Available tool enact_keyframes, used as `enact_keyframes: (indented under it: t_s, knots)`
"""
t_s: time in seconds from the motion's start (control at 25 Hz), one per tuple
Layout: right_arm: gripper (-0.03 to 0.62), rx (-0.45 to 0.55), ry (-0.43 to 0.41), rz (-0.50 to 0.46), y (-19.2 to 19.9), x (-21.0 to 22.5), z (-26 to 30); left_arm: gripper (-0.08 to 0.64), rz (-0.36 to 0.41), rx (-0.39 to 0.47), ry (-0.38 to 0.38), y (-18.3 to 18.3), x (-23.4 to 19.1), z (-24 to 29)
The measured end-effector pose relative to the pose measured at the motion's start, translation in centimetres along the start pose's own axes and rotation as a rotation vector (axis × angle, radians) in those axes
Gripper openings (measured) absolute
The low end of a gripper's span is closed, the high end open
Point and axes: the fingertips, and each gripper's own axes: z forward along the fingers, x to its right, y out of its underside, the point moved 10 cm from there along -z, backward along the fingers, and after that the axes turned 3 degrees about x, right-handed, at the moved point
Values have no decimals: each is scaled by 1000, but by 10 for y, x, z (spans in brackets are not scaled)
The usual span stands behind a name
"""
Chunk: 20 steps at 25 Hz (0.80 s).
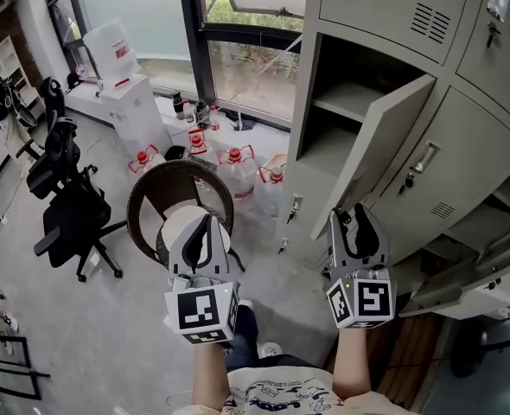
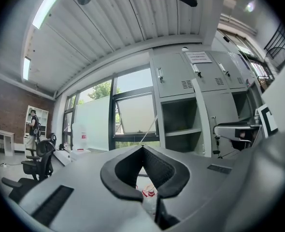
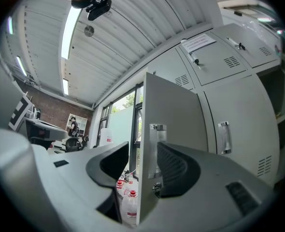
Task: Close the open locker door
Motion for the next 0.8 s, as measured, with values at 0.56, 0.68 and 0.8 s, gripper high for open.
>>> enact_keyframes:
  t_s: [0.56,0.68,0.8]
  knots:
    - [149,-1,64,-8,13,6,43,2,-54,29,198,12,-10,104]
    - [137,-5,55,-28,14,3,54,2,-58,32,230,13,-9,121]
    - [132,-8,57,-32,16,-1,67,2,-55,34,251,13,-11,134]
